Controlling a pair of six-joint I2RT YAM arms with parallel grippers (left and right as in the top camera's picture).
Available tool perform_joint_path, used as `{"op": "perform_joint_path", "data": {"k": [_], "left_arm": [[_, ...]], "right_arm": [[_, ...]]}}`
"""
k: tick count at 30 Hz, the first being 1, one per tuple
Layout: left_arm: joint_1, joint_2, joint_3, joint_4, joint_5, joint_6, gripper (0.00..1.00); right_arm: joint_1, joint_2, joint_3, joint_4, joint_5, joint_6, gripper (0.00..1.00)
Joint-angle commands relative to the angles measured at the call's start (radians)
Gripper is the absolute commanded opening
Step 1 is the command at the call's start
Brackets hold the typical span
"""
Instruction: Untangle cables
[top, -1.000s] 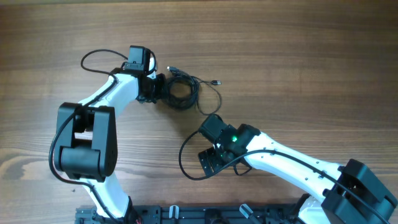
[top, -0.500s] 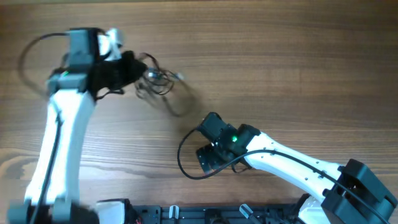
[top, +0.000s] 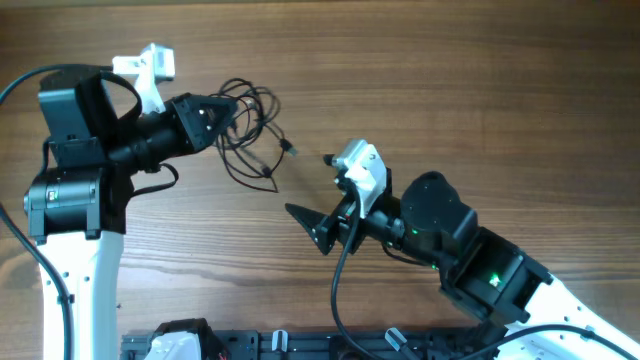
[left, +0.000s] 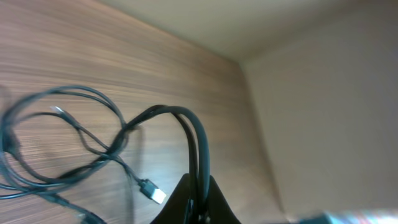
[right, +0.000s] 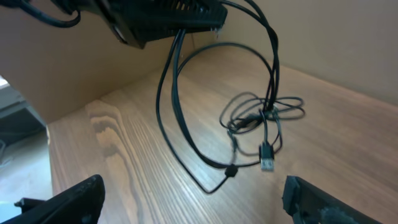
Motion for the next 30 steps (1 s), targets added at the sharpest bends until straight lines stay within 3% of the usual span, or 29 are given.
{"op": "perform_joint_path", "data": {"k": [1, 3, 7, 10, 12, 14, 15, 17, 19, 21, 22, 24, 30], "left_arm": [[0.002, -0.011, 0.015, 0.126, 0.565, 0.022, 0.04], [0.002, -0.012, 0.015, 0.206, 0.715, -0.017, 0.04], [0.002, -0.013, 0.015, 0.211, 0.715, -0.098, 0.04], [0.002, -0.013, 0.015, 0.211, 0.715, -0.169, 0.04], [0.002, -0.018, 0.015, 0.211, 0.715, -0.216, 0.04], [0.002, -0.026, 0.015, 0.211, 0.715, -0.216, 0.04], [0.002, -0.029, 0.015, 0.211, 0.715, -0.215, 0.04], [0.002, -0.031, 0.015, 0.211, 0.715, -0.215, 0.04], [0.002, -0.031, 0.015, 0.211, 0.715, -0.214, 0.04], [0.002, -0.031, 0.015, 0.223, 0.715, -0.214, 0.04], [0.002, -0.031, 0.015, 0.235, 0.715, -0.214, 0.04], [0.002, -0.031, 0.015, 0.237, 0.715, -0.214, 0.04], [0.002, -0.031, 0.015, 0.237, 0.715, -0.214, 0.04]], "right_arm": [[0.002, 0.002, 0.012, -0.008, 0.037, -0.024, 0.92], [0.002, 0.013, 0.012, -0.015, 0.056, -0.023, 0.91], [0.002, 0.022, 0.012, -0.050, 0.179, -0.026, 0.92], [0.002, 0.024, 0.012, -0.070, 0.396, -0.002, 0.93], [0.000, 0.035, 0.012, -0.130, 0.763, 0.159, 0.93], [-0.019, 0.051, 0.012, -0.263, 1.007, 0.342, 0.94], [-0.030, 0.057, 0.012, -0.304, 1.023, 0.381, 0.94], [-0.071, 0.079, 0.011, -0.392, 1.004, 0.460, 0.97], [-0.100, 0.105, 0.011, -0.397, 0.893, 0.439, 1.00], [-0.113, 0.141, 0.011, -0.340, 0.613, 0.265, 1.00], [-0.113, 0.171, 0.011, -0.282, 0.394, 0.096, 1.00], [-0.113, 0.208, 0.011, -0.207, 0.144, -0.129, 1.00], [-0.113, 0.215, 0.011, 0.064, 0.135, -0.192, 0.99]]}}
